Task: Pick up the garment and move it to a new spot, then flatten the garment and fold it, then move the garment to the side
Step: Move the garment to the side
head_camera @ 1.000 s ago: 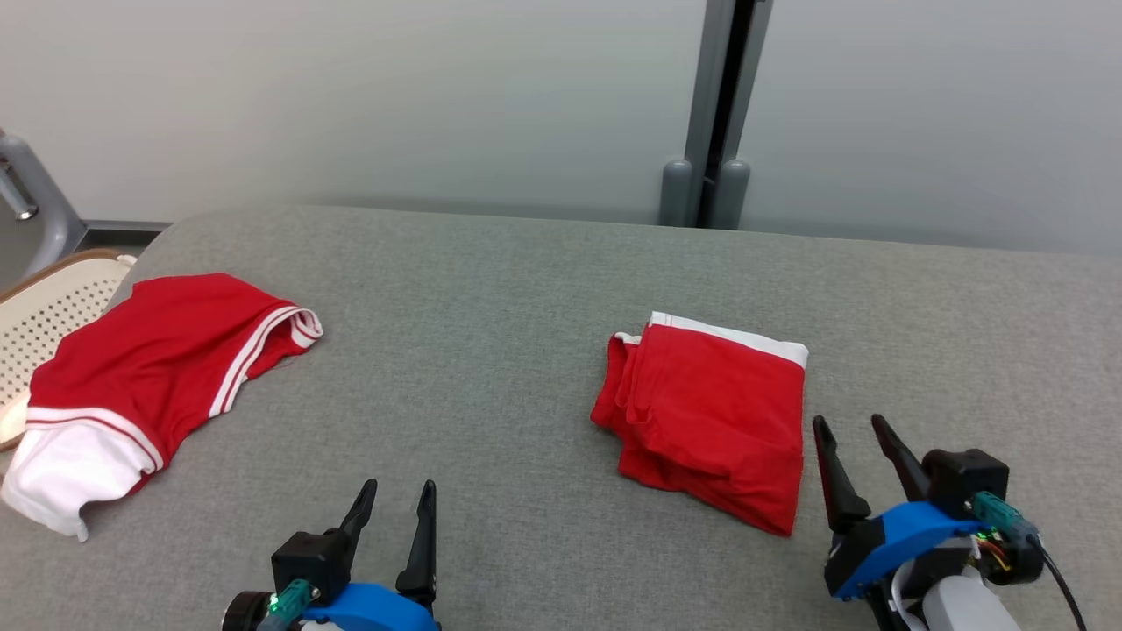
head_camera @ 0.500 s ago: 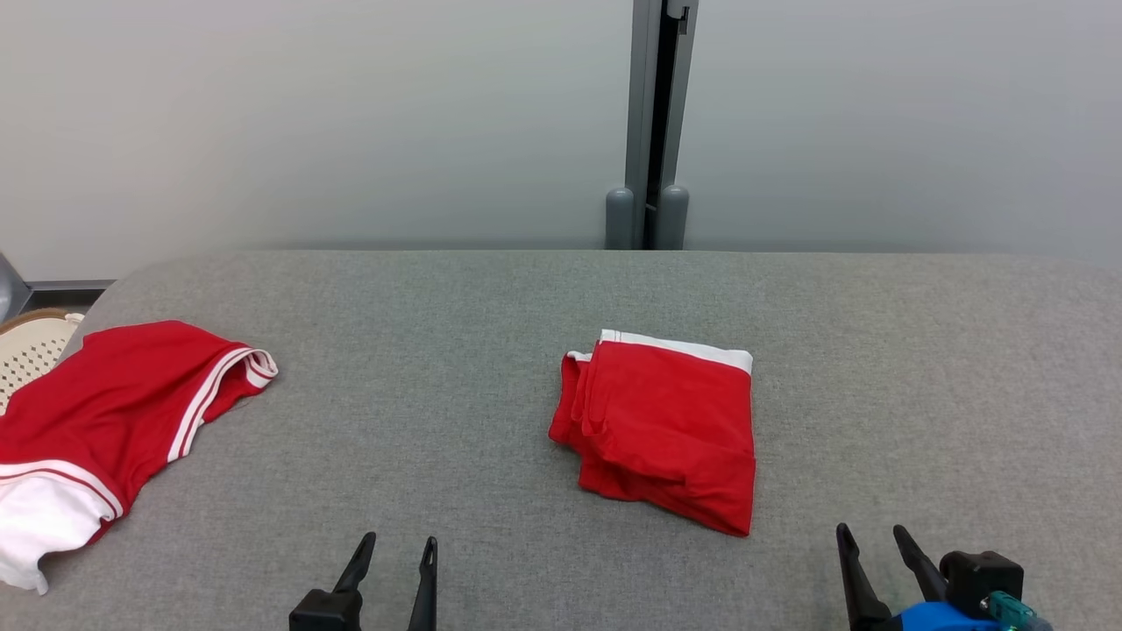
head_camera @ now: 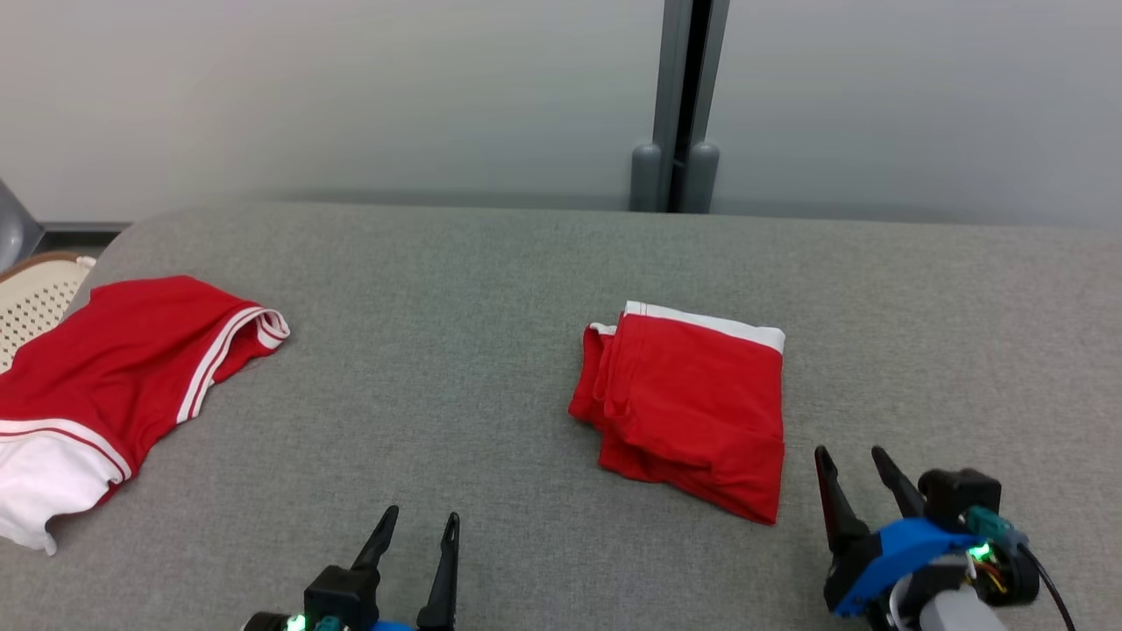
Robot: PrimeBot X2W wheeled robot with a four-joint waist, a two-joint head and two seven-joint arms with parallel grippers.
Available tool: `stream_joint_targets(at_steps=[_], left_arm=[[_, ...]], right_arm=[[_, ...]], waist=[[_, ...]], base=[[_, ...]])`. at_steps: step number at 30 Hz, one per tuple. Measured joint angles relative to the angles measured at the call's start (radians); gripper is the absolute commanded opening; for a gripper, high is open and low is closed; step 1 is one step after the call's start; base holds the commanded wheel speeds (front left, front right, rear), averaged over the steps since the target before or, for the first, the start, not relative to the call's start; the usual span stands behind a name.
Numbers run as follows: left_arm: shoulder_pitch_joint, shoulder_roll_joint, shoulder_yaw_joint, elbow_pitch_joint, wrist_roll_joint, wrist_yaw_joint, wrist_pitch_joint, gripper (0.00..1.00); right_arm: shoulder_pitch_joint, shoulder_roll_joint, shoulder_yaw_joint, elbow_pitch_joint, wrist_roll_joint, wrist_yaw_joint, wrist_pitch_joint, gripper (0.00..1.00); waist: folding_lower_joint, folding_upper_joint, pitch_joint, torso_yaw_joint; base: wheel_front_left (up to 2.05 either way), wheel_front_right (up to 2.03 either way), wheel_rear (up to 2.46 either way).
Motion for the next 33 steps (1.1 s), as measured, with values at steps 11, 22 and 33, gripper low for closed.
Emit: stream_joint_targets(at_steps=[11, 22, 33], left_arm=[[-0.087, 0.000, -0.025, 0.001, -0.003, -0.016, 0.000, 1.00], [-0.100, 0.000, -0.021, -0.002, -0.002, -0.024, 0.000, 1.00], [-0.100, 0.000, -0.067, -0.031, -0.012, -0.035, 0.000, 1.00]], right_arm=[[-0.278, 0.001, -0.031, 0.208, -0.039, 0.000, 0.000, 1.00], [-0.312, 0.003, -0.111, 0.285, -0.060, 0.000, -0.001, 0.00], [-0.204, 0.002, -0.035, 0.177, 0.025, 0.000, -0.001, 0.00]], waist=[[0.0002, 0.0000, 0.130, 0.092], [0.0002, 0.0000, 0.158, 0.103], [0.0000, 0.0000, 0.134, -0.092]], base=[[0.00, 0.00, 0.00], [0.00, 0.00, 0.00], [0.00, 0.00, 0.00]])
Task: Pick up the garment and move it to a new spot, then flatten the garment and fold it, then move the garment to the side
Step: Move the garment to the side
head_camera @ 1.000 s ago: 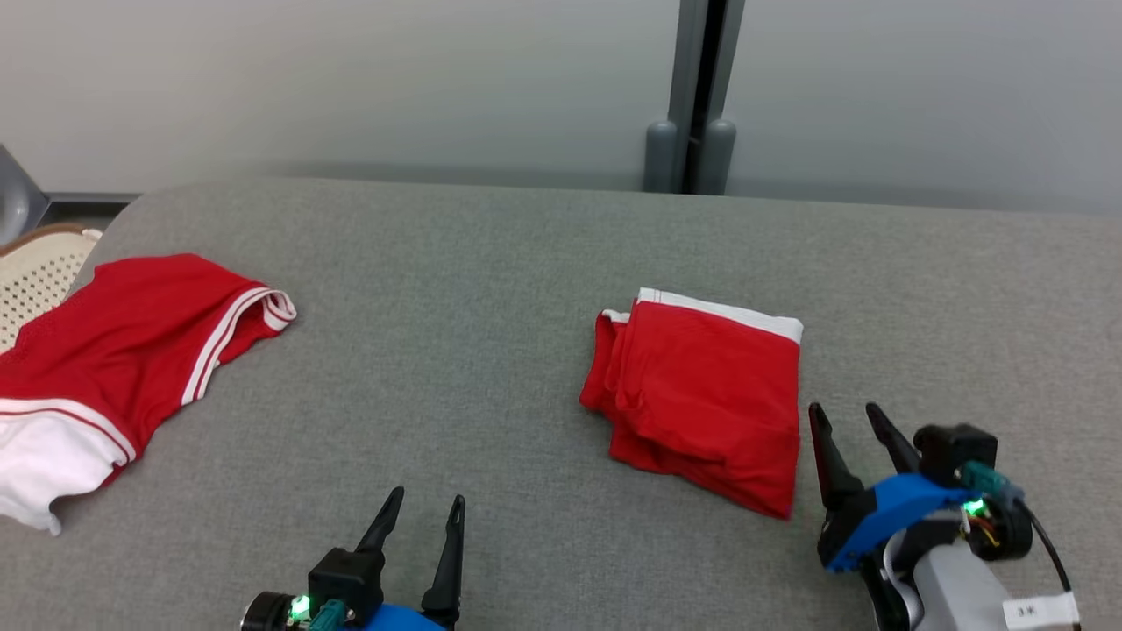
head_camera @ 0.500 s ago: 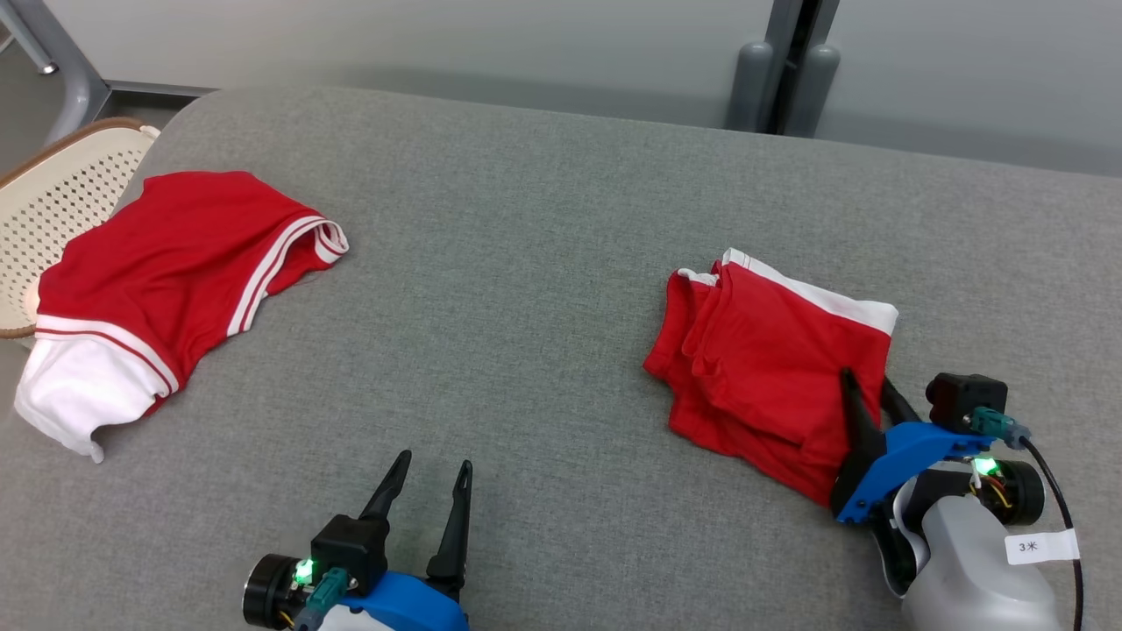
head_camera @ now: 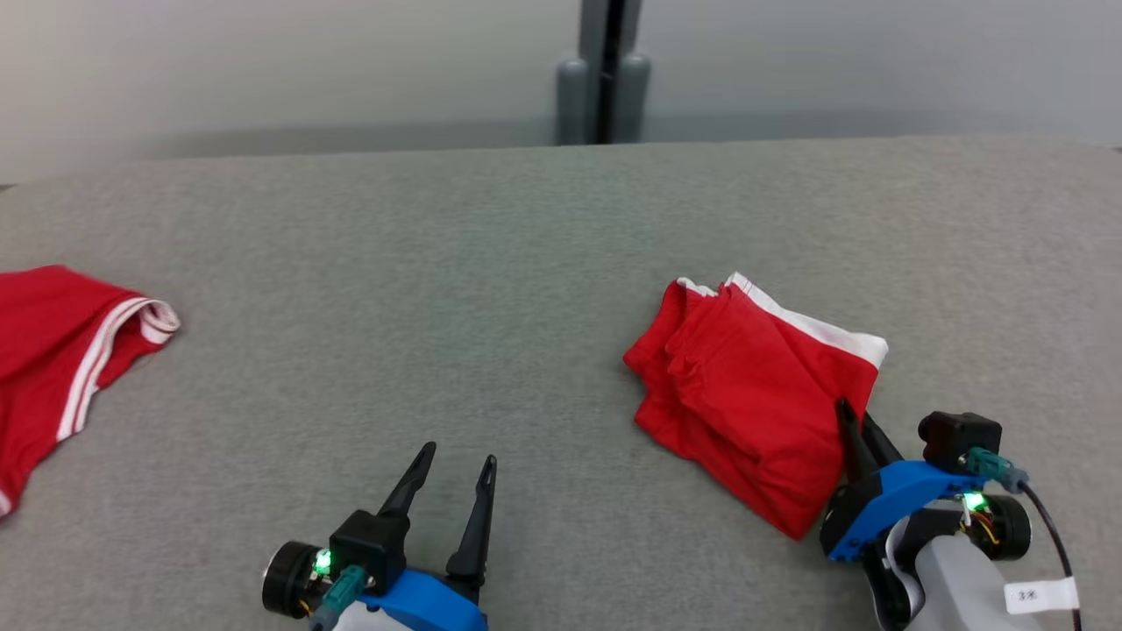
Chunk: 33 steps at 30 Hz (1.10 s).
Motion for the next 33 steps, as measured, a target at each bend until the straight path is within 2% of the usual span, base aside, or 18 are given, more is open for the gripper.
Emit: stream_joint_targets(at_steps=[8, 15, 19, 22, 33], left_arm=[[-0.017, -0.001, -0.066, -0.011, -0.015, -0.002, 0.000, 1.00], [-0.030, -0.002, -0.100, 0.001, -0.012, -0.003, 0.000, 1.00], [-0.047, -0.002, -0.099, 0.016, 0.004, -0.003, 0.000, 1.00], [-0.060, 0.002, -0.090, 0.020, 0.020, -0.004, 0.000, 1.00], [-0.108, 0.046, -0.082, 0.002, 0.036, -0.009, 0.000, 1.00]], right_arm=[[0.067, -0.002, 0.051, -0.036, 0.016, 0.000, 0.000, 0.00], [0.081, -0.002, 0.040, -0.052, -0.013, 0.000, 0.000, 0.00], [0.042, -0.016, 0.015, -0.047, -0.079, 0.000, 0.000, 0.00], [-0.029, -0.056, -0.009, -0.034, -0.118, 0.000, 0.000, 0.00], [-0.296, -0.344, -0.086, 0.068, -0.322, 0.000, 0.126, 0.00]], waist=[[0.0000, 0.0000, -0.011, -0.187], [-0.0001, 0.0000, -0.012, -0.286], [0.0000, 0.0000, 0.014, -0.278], [0.0000, 0.0000, 0.040, -0.255], [0.0000, 0.0000, 0.163, -0.133]], base=[[0.00, 0.00, 0.00], [0.00, 0.00, 0.00], [0.00, 0.00, 0.00], [0.00, 0.00, 0.00], [0.00, 0.00, 0.00]])
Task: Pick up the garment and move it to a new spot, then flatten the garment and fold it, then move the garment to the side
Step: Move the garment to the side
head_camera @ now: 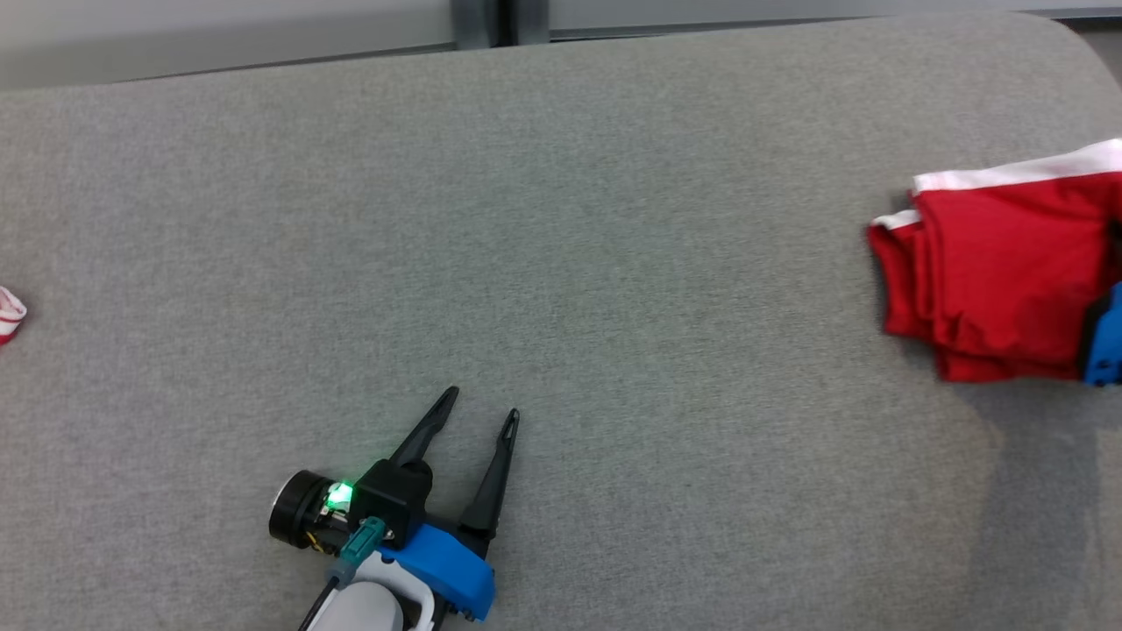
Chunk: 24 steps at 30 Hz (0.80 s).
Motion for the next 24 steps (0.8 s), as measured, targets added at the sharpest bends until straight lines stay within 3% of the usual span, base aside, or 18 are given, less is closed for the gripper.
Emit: stream_joint_targets(at_steps=[8, 9, 10, 11, 14, 18, 24], left_arm=[[-0.037, -0.004, -0.008, -0.032, -0.007, -0.002, -0.004, 1.00], [-0.041, -0.005, -0.008, -0.034, -0.007, -0.002, -0.004, 1.00], [-0.045, -0.005, -0.008, -0.036, -0.007, -0.002, -0.004, 1.00], [-0.047, -0.006, -0.009, -0.037, -0.007, -0.002, -0.004, 1.00], [-0.051, -0.008, -0.005, -0.036, -0.007, -0.002, -0.004, 1.00], [-0.051, -0.009, 0.026, -0.024, -0.007, -0.002, -0.004, 1.00], [-0.047, -0.009, 0.068, 0.002, 0.014, -0.002, -0.003, 1.00]], right_arm=[[-0.056, -0.100, -0.199, -0.002, -0.127, 0.000, 0.065, 0.00], [-0.061, -0.102, -0.226, -0.010, -0.146, 0.000, 0.066, 0.18], [-0.064, -0.103, -0.255, -0.019, -0.164, 0.000, 0.067, 0.75], [-0.066, -0.100, -0.286, -0.034, -0.184, 0.000, 0.064, 1.00], [-0.072, -0.047, -0.369, -0.107, -0.255, 0.000, 0.035, 1.00], [-0.083, 0.084, -0.429, -0.192, -0.334, 0.000, -0.021, 1.00], [-0.069, 0.227, -0.331, -0.189, -0.318, 0.000, -0.112, 1.00]], waist=[[0.0000, 0.0000, 0.069, 0.086], [0.0000, 0.0000, 0.076, 0.092], [0.0000, 0.0000, 0.081, 0.099], [0.0000, 0.0000, 0.085, 0.104], [0.0001, 0.0000, 0.087, 0.112], [0.0001, 0.0000, 0.066, 0.116], [0.0001, 0.0000, 0.019, 0.121]], base=[[0.00, 0.00, 0.00], [0.00, 0.00, 0.00], [0.00, 0.00, 0.00], [0.00, 0.00, 0.00], [0.00, 0.00, 0.00], [0.00, 0.00, 0.00], [0.00, 0.00, 0.00]])
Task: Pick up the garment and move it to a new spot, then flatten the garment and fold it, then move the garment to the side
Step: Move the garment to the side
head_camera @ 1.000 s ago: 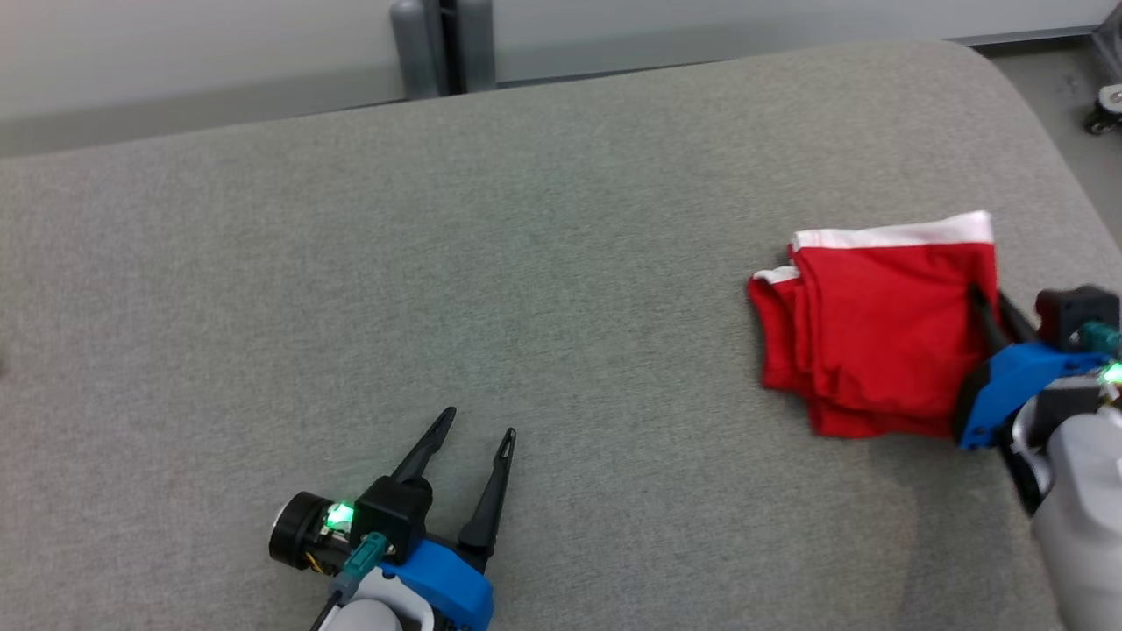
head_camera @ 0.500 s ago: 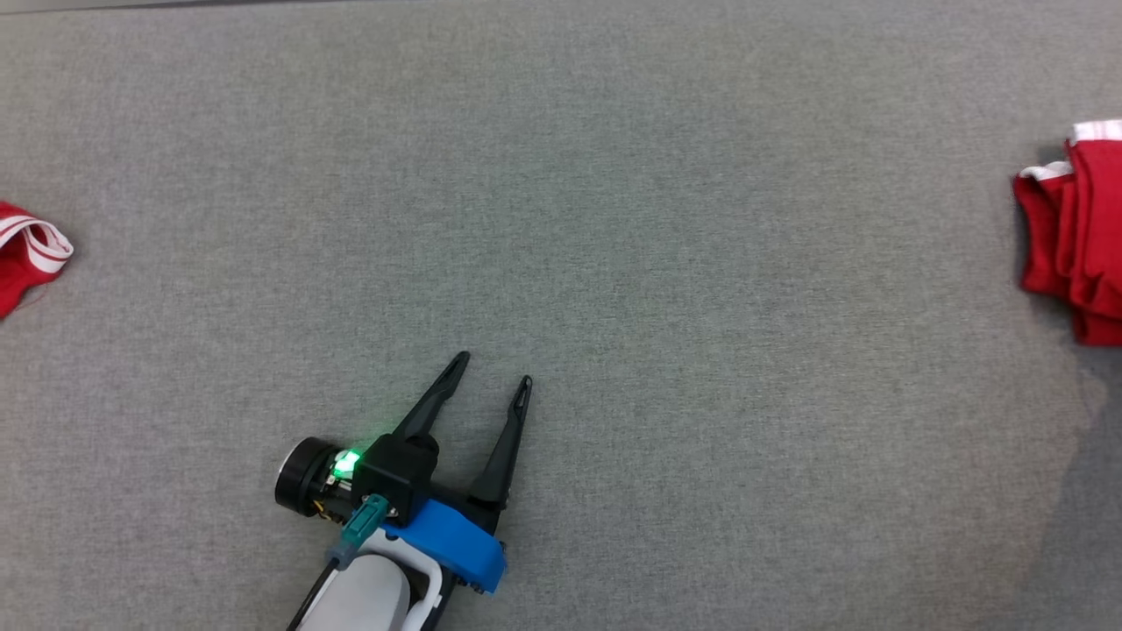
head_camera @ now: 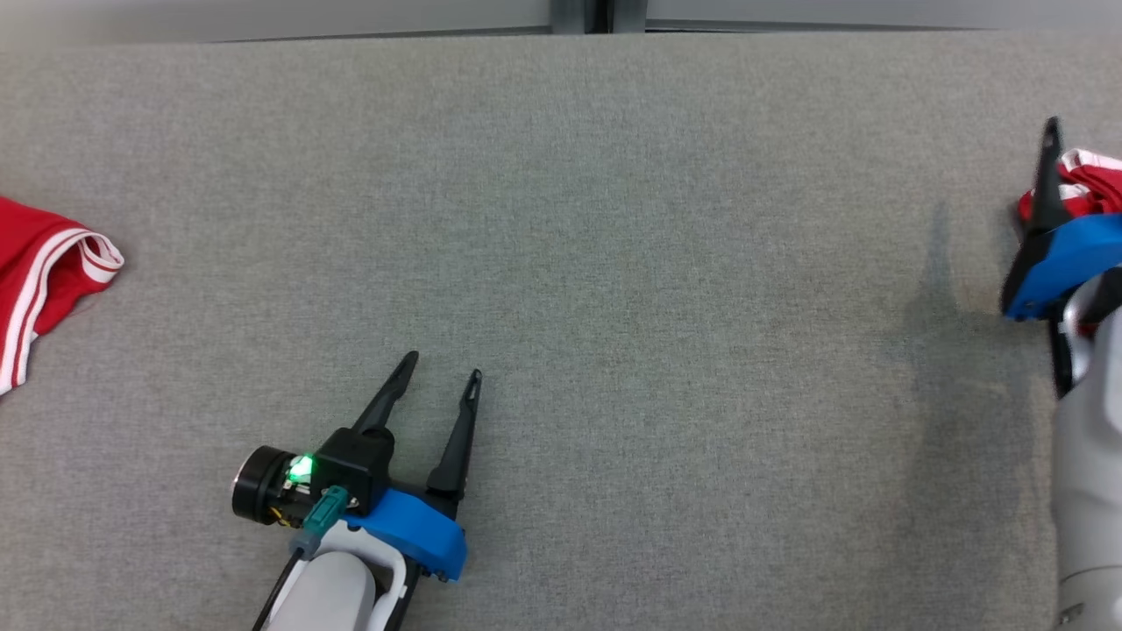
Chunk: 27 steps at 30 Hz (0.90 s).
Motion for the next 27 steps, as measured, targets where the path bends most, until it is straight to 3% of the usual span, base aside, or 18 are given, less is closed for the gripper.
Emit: stream_joint_targets(at_steps=[5, 13, 27], left_arm=[[0.002, -0.005, 0.061, 0.007, 0.003, 0.010, 0.001, 1.00], [0.024, -0.012, 0.162, 0.021, -0.001, 0.026, 0.001, 1.00], [0.151, -0.032, 0.253, 0.046, 0.006, 0.040, 0.001, 1.00]], right_arm=[[0.081, 0.070, 0.138, -0.004, 0.113, 0.000, -0.011, 1.00], [0.283, 0.101, 0.360, -0.102, 0.370, 0.000, -0.012, 1.00], [0.553, 0.113, 0.456, -0.216, 0.535, 0.000, -0.012, 1.00]], waist=[[0.0000, 0.0000, -0.044, 0.013], [-0.0001, 0.0000, -0.116, 0.049], [-0.0002, 0.0000, -0.253, 0.055]], base=[[0.00, 0.00, 0.00], [0.00, 0.00, 0.00], [0.00, 0.00, 0.00]])
